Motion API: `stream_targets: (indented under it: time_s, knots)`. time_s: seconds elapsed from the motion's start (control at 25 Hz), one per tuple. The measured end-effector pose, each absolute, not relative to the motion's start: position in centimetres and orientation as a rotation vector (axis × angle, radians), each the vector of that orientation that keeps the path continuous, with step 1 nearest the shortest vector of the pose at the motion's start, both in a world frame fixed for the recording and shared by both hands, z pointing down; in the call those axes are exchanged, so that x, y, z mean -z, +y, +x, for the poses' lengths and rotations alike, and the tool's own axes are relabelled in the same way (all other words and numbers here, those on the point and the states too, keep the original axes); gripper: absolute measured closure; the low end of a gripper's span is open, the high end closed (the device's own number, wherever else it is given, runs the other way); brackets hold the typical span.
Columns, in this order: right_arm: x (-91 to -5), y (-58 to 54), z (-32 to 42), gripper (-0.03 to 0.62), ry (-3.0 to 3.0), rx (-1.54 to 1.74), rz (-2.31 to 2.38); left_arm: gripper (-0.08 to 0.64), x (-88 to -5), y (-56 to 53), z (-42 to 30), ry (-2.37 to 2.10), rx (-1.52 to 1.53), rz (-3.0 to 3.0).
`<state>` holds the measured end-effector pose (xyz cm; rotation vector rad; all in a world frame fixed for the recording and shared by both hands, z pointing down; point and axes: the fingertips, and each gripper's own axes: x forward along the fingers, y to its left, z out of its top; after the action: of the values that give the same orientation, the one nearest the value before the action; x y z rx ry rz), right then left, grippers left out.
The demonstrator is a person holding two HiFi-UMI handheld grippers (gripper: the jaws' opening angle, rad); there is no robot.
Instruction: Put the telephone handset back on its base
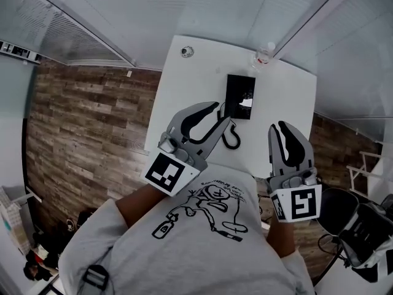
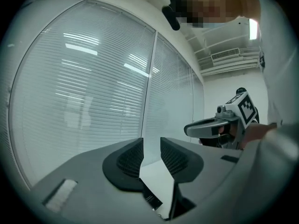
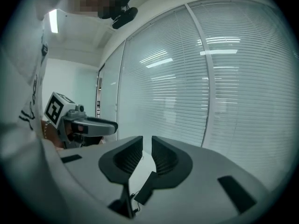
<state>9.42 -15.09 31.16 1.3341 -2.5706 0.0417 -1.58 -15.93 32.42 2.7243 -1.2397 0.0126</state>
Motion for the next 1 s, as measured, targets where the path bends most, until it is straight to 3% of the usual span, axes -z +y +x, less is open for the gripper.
stream_targets:
  time_s: [1.0]
  knots:
    - [-30.4,-13.8,9.6,0.543,-2.57,-0.044,1.354,0.448,-32.4,-14.6,-1.5,-1.239,-0.035,2.689]
